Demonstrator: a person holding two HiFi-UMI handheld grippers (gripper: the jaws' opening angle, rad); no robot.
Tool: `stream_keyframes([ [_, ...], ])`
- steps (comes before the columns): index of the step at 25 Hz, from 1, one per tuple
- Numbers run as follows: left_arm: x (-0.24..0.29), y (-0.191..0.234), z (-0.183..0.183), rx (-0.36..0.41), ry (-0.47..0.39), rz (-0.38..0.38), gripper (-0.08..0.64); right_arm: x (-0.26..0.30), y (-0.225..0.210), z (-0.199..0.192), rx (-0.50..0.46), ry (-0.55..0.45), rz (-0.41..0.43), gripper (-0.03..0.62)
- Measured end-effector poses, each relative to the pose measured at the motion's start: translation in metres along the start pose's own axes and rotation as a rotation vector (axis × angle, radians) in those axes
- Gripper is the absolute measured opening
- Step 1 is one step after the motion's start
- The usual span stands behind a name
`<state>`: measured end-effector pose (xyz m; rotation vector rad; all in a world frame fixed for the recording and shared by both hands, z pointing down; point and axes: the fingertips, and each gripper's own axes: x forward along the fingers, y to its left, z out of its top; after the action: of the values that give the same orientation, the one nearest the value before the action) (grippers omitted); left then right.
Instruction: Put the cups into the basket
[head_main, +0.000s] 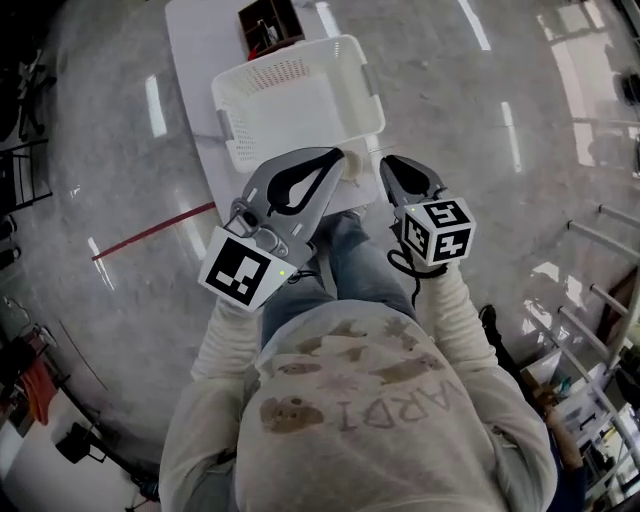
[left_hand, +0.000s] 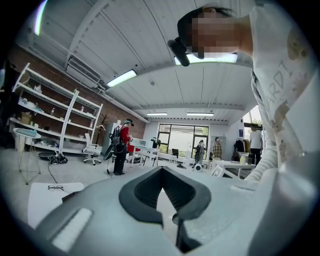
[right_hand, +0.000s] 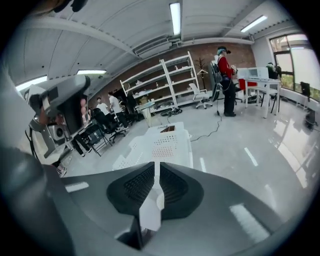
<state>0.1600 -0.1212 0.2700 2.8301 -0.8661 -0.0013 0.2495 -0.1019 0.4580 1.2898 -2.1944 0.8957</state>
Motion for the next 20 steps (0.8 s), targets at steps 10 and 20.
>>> stream_keyframes([
  [10,0.02,0.017,-0.058,-0.045,0.098,0.036,0.0,0.084,-0.034,-0.078,0.078,0.23,0.006,0.074],
  [20,0.027,0.034,-0.116,-0.092,0.142,0.002,0.0,0.13,-0.054,-0.145,0.115,0.379,-0.054,0.082],
])
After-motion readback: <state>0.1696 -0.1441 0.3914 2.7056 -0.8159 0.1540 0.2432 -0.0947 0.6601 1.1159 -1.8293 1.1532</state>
